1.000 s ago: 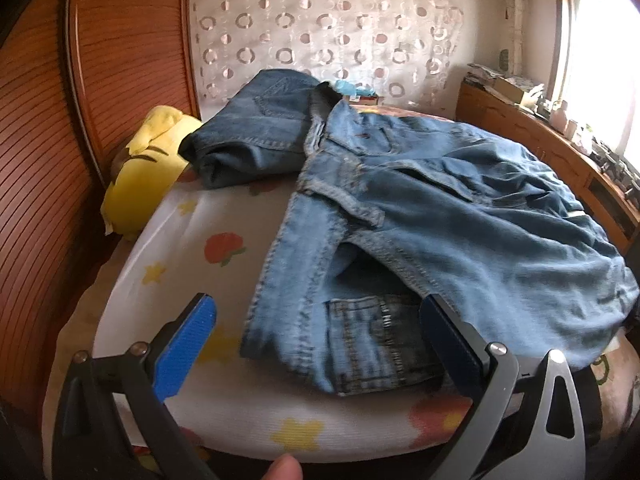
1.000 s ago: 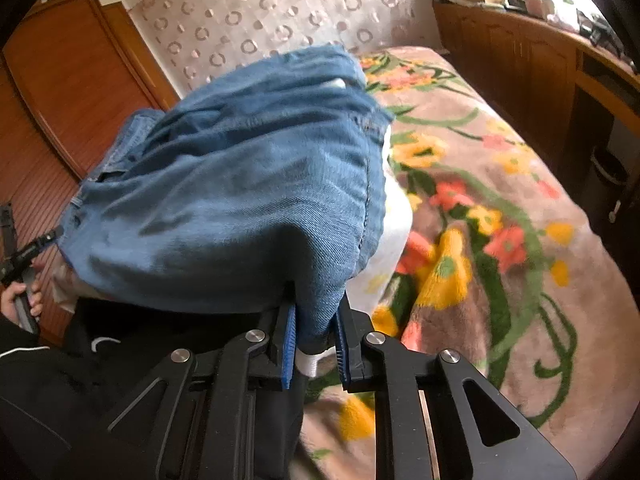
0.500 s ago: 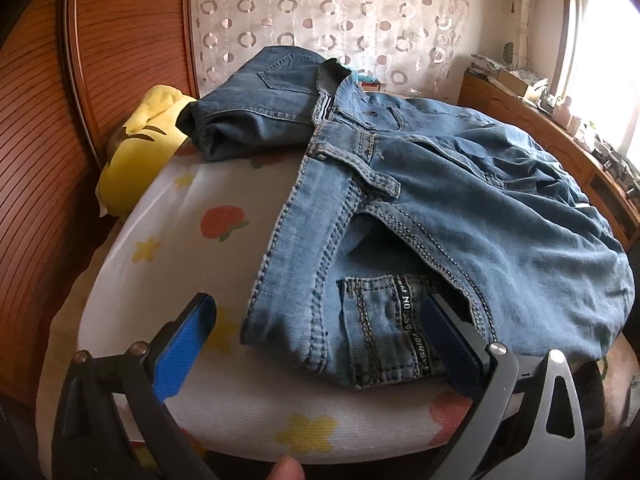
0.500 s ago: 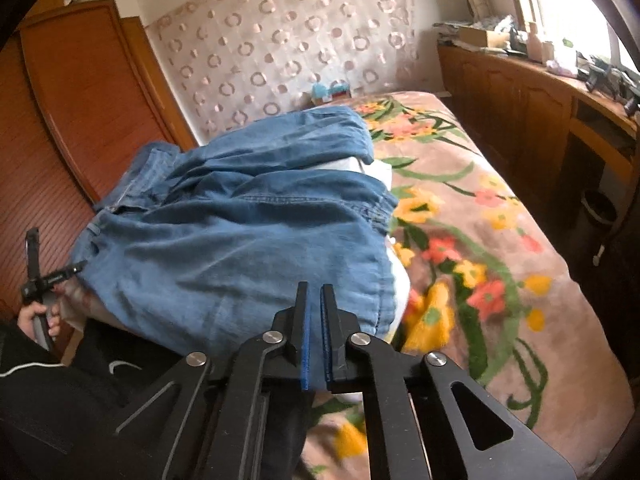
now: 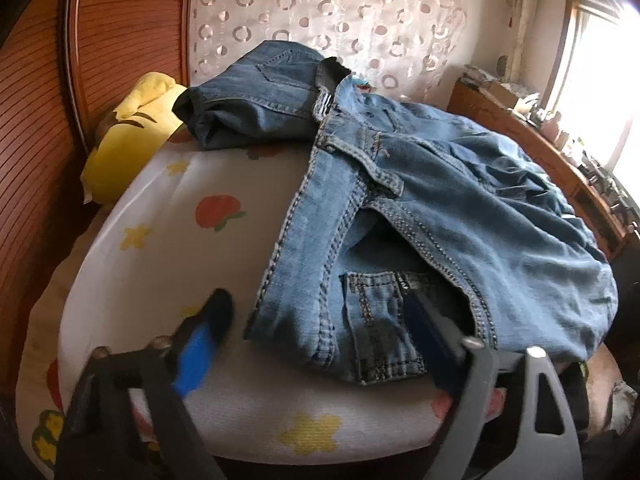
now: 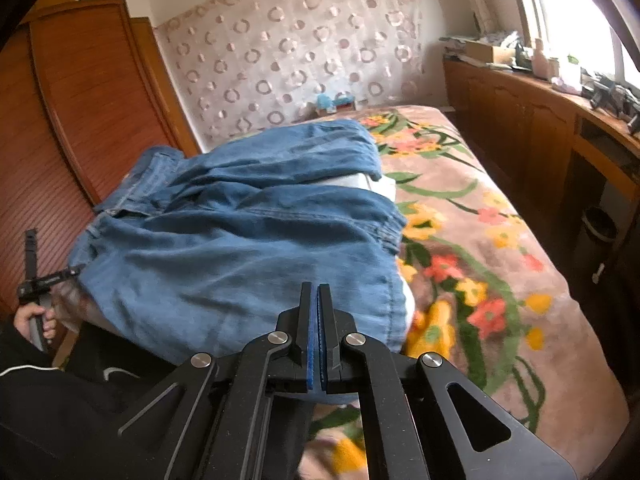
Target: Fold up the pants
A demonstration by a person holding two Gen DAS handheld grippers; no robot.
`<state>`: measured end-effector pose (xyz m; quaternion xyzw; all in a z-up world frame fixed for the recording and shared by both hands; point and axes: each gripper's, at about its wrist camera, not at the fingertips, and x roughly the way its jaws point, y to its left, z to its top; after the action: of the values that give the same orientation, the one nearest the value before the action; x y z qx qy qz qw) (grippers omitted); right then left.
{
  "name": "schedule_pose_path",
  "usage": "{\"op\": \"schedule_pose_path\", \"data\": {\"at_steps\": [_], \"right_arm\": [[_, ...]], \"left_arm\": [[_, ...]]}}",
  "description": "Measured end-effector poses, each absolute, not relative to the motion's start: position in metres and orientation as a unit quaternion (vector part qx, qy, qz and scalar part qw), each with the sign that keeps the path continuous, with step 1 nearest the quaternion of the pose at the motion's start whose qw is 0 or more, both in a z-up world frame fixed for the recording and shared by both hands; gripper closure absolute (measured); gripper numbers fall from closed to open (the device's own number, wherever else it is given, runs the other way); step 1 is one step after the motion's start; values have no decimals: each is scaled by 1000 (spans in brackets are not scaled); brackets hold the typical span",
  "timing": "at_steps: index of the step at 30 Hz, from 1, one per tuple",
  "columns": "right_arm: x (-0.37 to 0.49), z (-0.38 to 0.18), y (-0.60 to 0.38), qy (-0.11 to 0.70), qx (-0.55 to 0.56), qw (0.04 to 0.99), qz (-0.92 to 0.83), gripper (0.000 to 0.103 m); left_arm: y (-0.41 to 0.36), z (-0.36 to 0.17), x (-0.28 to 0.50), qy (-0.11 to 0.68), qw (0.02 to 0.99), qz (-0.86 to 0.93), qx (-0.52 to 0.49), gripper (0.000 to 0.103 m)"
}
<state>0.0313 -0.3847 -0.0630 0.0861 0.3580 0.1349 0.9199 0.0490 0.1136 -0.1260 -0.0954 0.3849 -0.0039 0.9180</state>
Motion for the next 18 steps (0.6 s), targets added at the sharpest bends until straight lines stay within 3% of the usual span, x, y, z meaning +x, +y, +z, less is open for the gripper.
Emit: {"op": "schedule_pose_path", "data": {"at_steps": [2, 3, 5, 8, 11, 18], "right_arm": [[29, -68, -388, 362, 90, 918, 134, 103], [29, -70, -389, 363, 90, 918, 132, 103], [29, -74, -390, 367, 91, 916, 132, 103], [28, -77, -389, 370, 88, 916, 129, 103], [28, -79, -388, 372, 87, 915, 128, 103], [35, -73, -381, 366, 84, 917, 136, 103]], "left_arm": [[113, -125, 50, 382, 918, -6, -100, 40], [114, -124, 50, 383, 918, -4, -101, 42], [115, -124, 50, 383, 918, -5, -104, 64], [117, -120, 49, 380, 919, -9, -104, 82], [116, -108, 47, 367, 924, -21, -102, 91], [90, -37, 53, 303, 949, -60, -68, 94]]}}
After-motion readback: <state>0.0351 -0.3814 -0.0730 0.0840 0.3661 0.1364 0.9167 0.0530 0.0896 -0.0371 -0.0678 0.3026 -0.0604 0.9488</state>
